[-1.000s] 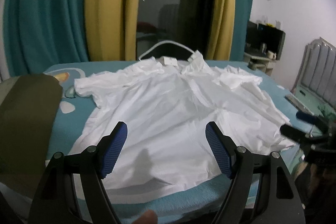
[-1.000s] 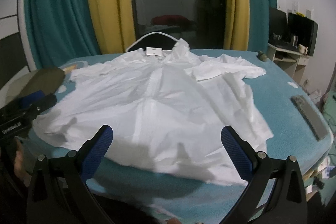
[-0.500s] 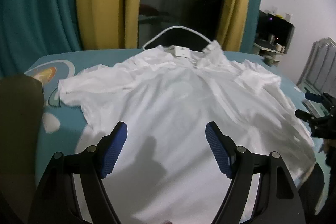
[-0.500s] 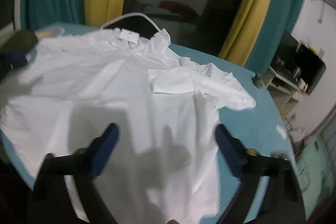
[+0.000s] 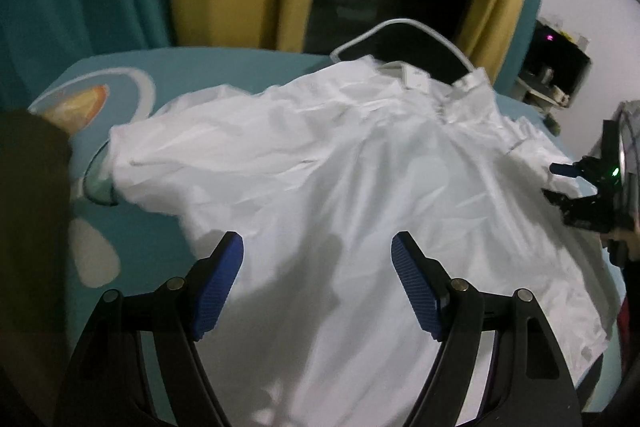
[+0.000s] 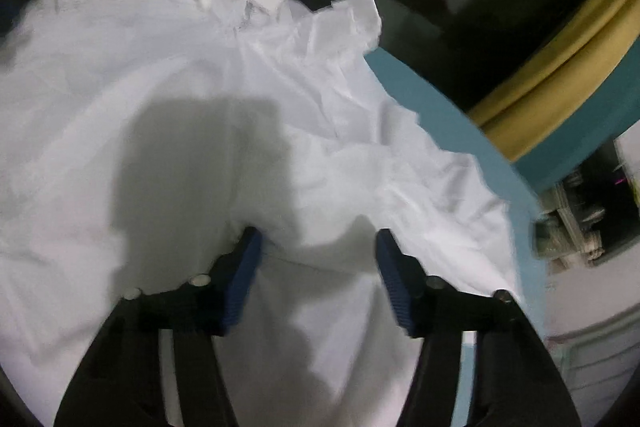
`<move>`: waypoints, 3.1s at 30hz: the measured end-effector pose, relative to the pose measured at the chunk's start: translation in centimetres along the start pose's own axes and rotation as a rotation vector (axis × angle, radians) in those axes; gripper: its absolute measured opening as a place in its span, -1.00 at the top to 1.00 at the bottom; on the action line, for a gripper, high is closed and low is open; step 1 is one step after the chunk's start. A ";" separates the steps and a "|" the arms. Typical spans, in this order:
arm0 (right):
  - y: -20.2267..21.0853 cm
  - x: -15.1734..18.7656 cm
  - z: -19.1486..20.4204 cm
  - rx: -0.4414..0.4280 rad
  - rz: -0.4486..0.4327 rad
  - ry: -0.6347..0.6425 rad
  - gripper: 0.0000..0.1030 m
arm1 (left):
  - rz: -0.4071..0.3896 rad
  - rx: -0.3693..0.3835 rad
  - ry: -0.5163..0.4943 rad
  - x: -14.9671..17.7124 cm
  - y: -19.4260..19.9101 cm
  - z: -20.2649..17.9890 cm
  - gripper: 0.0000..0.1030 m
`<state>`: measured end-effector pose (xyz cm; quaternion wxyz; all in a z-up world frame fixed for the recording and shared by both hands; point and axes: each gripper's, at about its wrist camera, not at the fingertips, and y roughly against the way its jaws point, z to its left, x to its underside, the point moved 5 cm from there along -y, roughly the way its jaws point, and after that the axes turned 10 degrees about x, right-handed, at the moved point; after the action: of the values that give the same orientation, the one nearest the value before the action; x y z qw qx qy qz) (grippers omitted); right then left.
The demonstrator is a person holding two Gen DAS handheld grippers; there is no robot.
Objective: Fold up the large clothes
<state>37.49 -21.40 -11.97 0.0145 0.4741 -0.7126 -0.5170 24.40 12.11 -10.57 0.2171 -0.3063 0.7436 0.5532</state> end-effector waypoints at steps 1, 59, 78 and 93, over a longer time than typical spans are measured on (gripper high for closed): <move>-0.3 -0.2 -0.3 -0.035 0.007 -0.026 -0.03 | -0.010 0.001 0.012 0.0 0.1 0.6 -0.55; 3.8 -26.1 13.4 -0.429 -0.311 -0.095 0.95 | -0.181 -0.175 0.156 -5.6 5.8 12.6 -0.55; 14.0 -19.7 -1.7 -0.199 -0.524 -0.237 0.94 | -0.180 -0.140 -0.008 -8.5 5.5 4.9 -0.55; 2.6 -1.9 -9.0 -0.003 -0.225 -0.290 -0.33 | 0.070 -0.093 -0.163 -8.1 -5.5 -1.3 -0.55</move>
<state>41.40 -26.59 -4.88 -0.1457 0.4713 -0.6490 -0.5792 34.07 11.55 -8.64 0.2427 -0.2438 0.7074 0.6175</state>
